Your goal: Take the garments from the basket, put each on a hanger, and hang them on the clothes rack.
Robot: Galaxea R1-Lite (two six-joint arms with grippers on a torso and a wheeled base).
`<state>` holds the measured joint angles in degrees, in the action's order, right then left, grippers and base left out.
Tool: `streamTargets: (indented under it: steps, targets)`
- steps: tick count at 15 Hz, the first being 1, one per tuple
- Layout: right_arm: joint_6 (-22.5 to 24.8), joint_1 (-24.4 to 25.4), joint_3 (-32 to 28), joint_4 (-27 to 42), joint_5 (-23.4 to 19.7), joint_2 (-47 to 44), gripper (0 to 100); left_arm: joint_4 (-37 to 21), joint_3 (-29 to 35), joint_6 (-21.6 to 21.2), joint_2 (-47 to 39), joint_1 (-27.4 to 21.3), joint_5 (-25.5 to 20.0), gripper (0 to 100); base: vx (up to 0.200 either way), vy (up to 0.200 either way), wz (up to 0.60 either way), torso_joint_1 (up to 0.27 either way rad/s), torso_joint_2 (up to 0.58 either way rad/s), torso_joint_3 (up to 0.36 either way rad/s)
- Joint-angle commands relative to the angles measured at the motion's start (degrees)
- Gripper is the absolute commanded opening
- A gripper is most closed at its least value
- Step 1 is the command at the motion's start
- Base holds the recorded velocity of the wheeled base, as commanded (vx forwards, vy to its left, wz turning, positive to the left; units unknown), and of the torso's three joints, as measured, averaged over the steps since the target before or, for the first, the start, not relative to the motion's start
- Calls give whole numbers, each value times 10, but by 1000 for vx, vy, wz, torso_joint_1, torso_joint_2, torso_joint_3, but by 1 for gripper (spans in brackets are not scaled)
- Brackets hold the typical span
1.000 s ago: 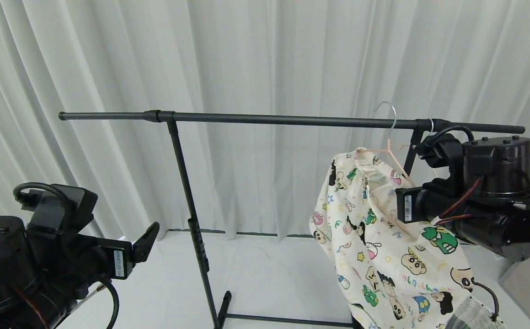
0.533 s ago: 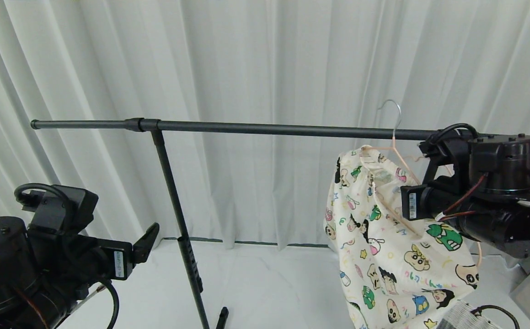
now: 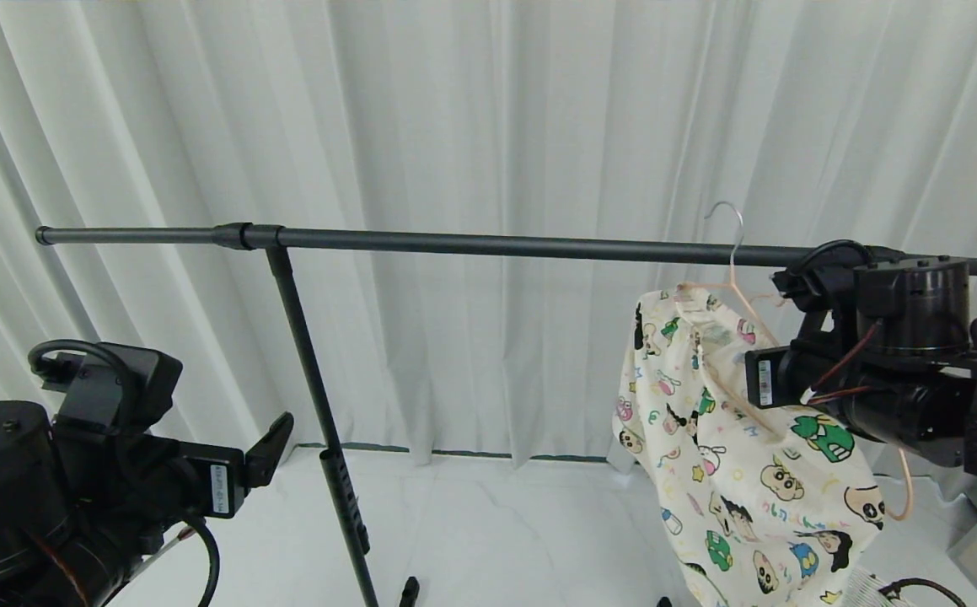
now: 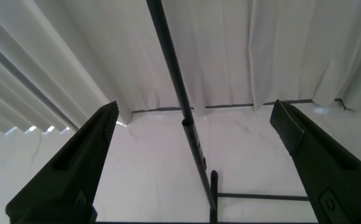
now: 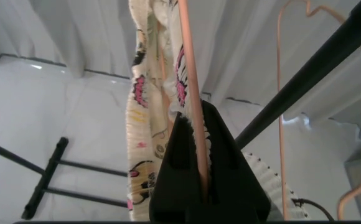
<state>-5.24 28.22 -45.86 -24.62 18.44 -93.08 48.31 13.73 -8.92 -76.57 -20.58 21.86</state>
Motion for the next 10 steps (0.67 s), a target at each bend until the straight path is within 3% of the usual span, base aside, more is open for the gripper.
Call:
streamTargets:
  steps: [1,10]
  targets:
    - [-1,-7,-2,-1,-2,-25,0,0,-1,0,0,0,1,100,0,0,0,0,0,0]
    - [-2,-31,-41,0,-14,-87,0,0,-7,3,-6,0,0,100,0,0,0,0,0,0]
